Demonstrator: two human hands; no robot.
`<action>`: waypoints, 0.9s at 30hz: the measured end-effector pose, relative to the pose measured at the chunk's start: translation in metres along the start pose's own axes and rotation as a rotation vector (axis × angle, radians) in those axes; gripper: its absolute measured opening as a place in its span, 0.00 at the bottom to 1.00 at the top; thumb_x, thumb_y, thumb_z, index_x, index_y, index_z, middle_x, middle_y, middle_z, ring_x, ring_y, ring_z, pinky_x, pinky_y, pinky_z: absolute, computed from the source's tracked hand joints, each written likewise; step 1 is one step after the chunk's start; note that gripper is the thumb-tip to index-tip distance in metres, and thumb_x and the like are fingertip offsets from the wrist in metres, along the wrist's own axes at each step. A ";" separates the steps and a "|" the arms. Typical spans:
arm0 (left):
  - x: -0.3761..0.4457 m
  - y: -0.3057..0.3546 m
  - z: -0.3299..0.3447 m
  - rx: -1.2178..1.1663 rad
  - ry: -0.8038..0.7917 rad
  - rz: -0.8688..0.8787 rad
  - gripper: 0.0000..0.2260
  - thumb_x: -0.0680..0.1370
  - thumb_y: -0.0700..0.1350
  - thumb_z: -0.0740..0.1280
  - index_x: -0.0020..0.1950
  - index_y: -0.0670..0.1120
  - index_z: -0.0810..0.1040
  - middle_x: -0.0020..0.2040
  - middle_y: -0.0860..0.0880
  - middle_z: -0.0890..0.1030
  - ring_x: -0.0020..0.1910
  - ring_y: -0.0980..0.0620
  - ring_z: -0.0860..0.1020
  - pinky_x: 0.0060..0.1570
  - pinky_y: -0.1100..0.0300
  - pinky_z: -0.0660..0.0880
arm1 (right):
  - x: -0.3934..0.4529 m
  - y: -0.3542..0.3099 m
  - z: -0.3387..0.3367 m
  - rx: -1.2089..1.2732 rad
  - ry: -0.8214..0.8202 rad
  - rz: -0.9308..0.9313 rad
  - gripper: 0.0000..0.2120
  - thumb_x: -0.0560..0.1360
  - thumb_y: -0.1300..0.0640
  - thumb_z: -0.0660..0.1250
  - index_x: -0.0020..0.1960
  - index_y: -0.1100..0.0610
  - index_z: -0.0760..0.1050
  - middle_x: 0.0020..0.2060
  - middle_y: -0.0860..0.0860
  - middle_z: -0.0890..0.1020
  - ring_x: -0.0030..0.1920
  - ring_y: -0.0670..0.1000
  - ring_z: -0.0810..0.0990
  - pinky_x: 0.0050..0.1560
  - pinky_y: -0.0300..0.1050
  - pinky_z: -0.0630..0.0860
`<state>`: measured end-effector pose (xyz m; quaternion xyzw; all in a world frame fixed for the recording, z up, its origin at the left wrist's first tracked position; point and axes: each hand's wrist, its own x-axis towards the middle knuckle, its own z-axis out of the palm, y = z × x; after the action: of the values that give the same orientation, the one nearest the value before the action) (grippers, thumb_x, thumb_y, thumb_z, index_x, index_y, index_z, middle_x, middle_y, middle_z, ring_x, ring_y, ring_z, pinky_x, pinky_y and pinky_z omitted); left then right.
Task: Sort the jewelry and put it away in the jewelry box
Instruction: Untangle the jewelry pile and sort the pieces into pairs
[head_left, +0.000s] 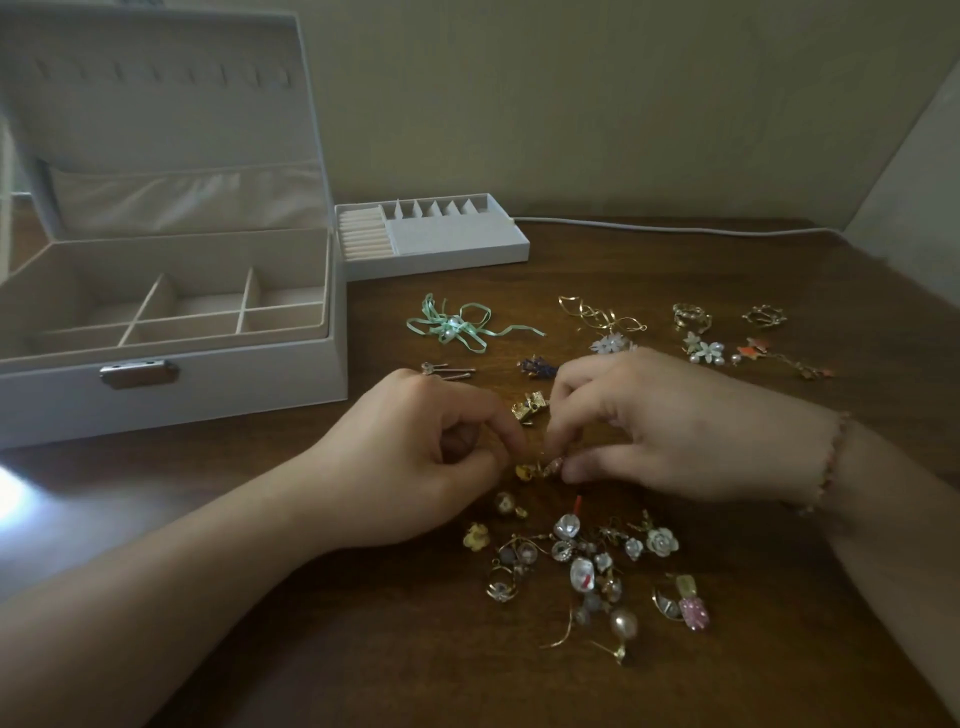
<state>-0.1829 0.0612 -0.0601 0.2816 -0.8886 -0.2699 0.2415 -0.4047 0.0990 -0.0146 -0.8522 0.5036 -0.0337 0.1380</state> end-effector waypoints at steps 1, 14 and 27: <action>0.000 0.000 0.001 -0.013 -0.009 -0.001 0.07 0.76 0.46 0.68 0.50 0.55 0.84 0.29 0.52 0.77 0.27 0.52 0.73 0.28 0.62 0.70 | -0.002 0.003 -0.003 0.043 0.041 0.001 0.04 0.73 0.47 0.71 0.48 0.43 0.81 0.46 0.38 0.76 0.48 0.39 0.74 0.49 0.42 0.73; 0.000 0.004 0.003 -0.007 0.005 0.025 0.08 0.76 0.48 0.70 0.55 0.54 0.84 0.44 0.57 0.77 0.44 0.51 0.78 0.41 0.60 0.75 | -0.014 0.035 -0.026 0.679 0.115 0.063 0.05 0.69 0.56 0.72 0.44 0.54 0.83 0.36 0.55 0.84 0.33 0.48 0.79 0.33 0.38 0.76; -0.001 0.000 0.004 -0.034 -0.171 0.107 0.22 0.82 0.62 0.56 0.71 0.54 0.74 0.68 0.61 0.77 0.69 0.62 0.73 0.65 0.59 0.73 | -0.029 0.105 -0.038 0.330 -0.037 0.533 0.06 0.74 0.64 0.71 0.44 0.53 0.83 0.36 0.49 0.86 0.37 0.48 0.85 0.31 0.41 0.76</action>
<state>-0.1848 0.0631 -0.0626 0.2056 -0.9149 -0.2948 0.1837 -0.5159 0.0688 -0.0042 -0.6565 0.6946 -0.0622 0.2875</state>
